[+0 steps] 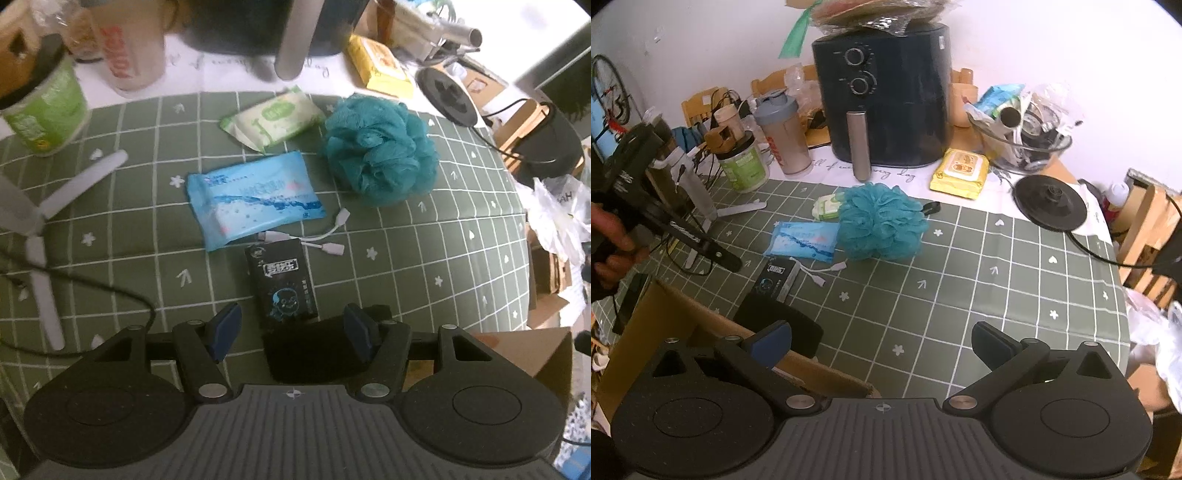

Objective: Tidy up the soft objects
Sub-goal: 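Grasp the black snack packet with the left gripper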

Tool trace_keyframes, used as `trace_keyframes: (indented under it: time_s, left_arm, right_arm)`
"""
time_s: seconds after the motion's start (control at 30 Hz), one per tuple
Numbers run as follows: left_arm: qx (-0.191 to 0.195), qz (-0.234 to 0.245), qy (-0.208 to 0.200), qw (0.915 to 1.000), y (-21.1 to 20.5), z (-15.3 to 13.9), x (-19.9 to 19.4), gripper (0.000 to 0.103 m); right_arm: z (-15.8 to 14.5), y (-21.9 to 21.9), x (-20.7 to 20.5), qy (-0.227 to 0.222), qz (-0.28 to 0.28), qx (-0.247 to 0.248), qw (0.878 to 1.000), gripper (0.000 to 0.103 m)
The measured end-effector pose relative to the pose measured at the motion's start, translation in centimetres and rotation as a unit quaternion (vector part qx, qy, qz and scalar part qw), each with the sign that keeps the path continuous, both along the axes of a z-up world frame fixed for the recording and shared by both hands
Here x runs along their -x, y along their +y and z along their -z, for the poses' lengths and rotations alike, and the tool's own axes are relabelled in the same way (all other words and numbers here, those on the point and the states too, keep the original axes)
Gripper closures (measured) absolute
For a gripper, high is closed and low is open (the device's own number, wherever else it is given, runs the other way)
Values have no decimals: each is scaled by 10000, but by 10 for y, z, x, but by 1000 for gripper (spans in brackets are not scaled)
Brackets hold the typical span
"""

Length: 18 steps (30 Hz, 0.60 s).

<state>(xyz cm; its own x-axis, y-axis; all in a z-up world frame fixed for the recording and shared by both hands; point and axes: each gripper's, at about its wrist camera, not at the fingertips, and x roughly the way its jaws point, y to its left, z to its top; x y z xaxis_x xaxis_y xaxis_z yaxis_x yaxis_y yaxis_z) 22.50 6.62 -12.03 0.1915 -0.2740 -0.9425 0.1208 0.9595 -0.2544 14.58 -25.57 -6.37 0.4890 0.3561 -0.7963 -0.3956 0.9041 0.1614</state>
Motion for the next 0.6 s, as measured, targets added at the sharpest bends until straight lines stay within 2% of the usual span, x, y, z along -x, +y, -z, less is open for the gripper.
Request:
trace_keyframes:
  time_s: [0.27,0.37,0.6]
  left_arm:
    - [-83,186,440,9988,-10,34,-31,42]
    - [-153,212,564,9981,-12,46,-42,38]
    - [-143,274,838,9960,-17,66,-57,38]
  right_arm:
    - [6,-13,7,235,323,-39,9992,0]
    - [8,-17,12,281,447,-36,9986,0]
    - [12,-28,22,411,741,-66,9964,0]
